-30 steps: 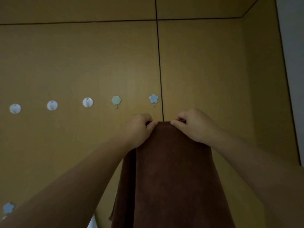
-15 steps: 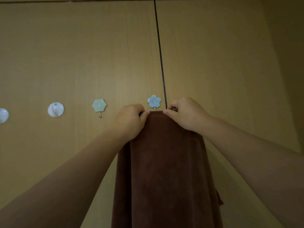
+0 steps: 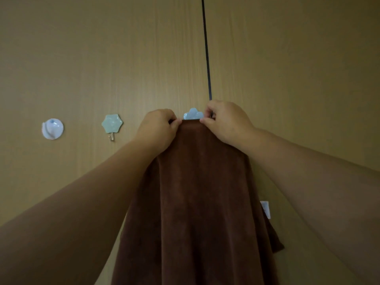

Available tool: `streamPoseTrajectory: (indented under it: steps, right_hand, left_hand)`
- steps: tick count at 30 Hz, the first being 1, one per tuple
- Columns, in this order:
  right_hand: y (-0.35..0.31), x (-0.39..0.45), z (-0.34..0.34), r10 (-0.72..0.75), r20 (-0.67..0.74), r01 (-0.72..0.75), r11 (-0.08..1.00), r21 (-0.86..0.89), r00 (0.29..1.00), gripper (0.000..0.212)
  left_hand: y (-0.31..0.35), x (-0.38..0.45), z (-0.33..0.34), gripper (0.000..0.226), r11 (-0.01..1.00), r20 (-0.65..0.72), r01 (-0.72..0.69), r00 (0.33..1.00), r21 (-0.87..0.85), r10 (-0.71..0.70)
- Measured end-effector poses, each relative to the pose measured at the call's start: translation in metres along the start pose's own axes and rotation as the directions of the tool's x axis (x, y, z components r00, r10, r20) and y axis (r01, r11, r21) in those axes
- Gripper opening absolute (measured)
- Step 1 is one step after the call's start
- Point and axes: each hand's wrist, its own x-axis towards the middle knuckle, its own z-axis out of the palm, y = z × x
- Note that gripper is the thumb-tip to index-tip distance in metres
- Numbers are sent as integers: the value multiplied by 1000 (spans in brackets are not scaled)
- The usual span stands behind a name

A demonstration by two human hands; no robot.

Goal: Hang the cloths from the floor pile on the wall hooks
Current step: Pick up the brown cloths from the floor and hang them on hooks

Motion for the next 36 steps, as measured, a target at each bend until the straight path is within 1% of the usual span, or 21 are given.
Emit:
streamPoseTrajectory:
  steps: [4, 7, 10, 13, 16, 19, 22, 24, 26, 29, 31, 33, 36]
  right_hand:
    - [8, -13, 10, 36, -49, -32, 996, 78, 998, 11]
    - [10, -22, 16, 64, -74, -58, 995, 78, 995, 12]
    - [12, -36, 22, 57, -83, -49, 993, 103, 995, 13]
    - [13, -51, 28, 49, -64, -39, 987, 154, 997, 15]
    - [12, -63, 33, 8, -51, 0, 988, 156, 999, 19]
    - [10, -76, 36, -37, 10, 36, 997, 74, 999, 25]
    - [9, -86, 36, -30, 103, 30, 1000, -1, 994, 23]
    - [8, -93, 34, -14, 170, 23, 998, -51, 985, 23]
    - [6, -103, 28, 15, 205, 3, 996, -85, 979, 23]
    - [0, -122, 16, 84, 199, -63, 992, -110, 976, 22]
    - [-4, -139, 7, 152, 199, -121, 980, -156, 968, 22]
    - [-8, -159, -2, 198, 207, -159, 969, -191, 958, 26]
    - [-19, -199, -23, 273, 209, -226, 948, -223, 939, 29]
  left_hand:
    - [0, -4, 9, 22, 1000, -20, 14, 1000, -13, -15]
    - [2, -10, 12, 21, 998, -36, 45, 998, -42, -47]
    - [2, -24, 15, 22, 995, -13, 73, 997, -68, -74]
    - [0, -39, 17, 24, 990, -5, 74, 997, -122, -76]
    - [0, -53, 20, 22, 981, 51, 96, 995, -170, -89]
    - [0, -63, 22, 20, 970, 121, 132, 987, -205, -108]
    - [-3, -72, 22, 17, 959, 191, 154, 976, -240, -109]
    - [-7, -78, 19, 15, 946, 202, 169, 973, -277, -114]
    - [-11, -86, 14, 14, 946, 175, 141, 980, -292, -93]
    - [-11, -99, 4, 16, 936, 128, 85, 991, -342, -43]
    - [-6, -111, 1, 17, 907, 159, 61, 987, -416, 7]
    - [2, -126, 3, 19, 870, 210, 36, 975, -492, 78]
    - [12, -154, 8, 15, 830, 250, 11, 955, -558, 156]
